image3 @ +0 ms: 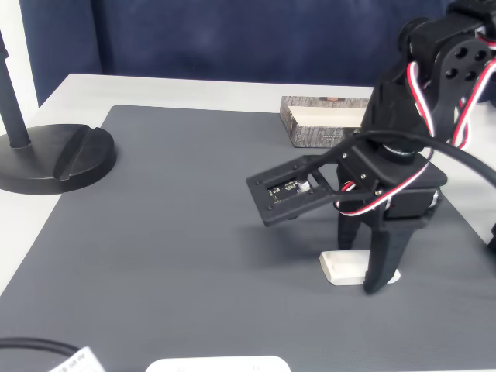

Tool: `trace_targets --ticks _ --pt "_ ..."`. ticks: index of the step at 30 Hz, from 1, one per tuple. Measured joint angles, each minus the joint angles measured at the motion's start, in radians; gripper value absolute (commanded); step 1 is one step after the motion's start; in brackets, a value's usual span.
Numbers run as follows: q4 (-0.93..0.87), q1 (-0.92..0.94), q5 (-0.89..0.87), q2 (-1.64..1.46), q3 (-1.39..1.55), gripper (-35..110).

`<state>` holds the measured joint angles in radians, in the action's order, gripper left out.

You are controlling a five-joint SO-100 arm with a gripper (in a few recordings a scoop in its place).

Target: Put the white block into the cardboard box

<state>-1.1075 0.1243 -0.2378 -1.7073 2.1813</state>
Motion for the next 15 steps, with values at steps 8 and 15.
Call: trace_targets --ticks 8,15 --pt "-0.014 0.000 0.000 0.000 0.000 22" --pt "-0.014 0.000 0.000 0.000 0.000 16"
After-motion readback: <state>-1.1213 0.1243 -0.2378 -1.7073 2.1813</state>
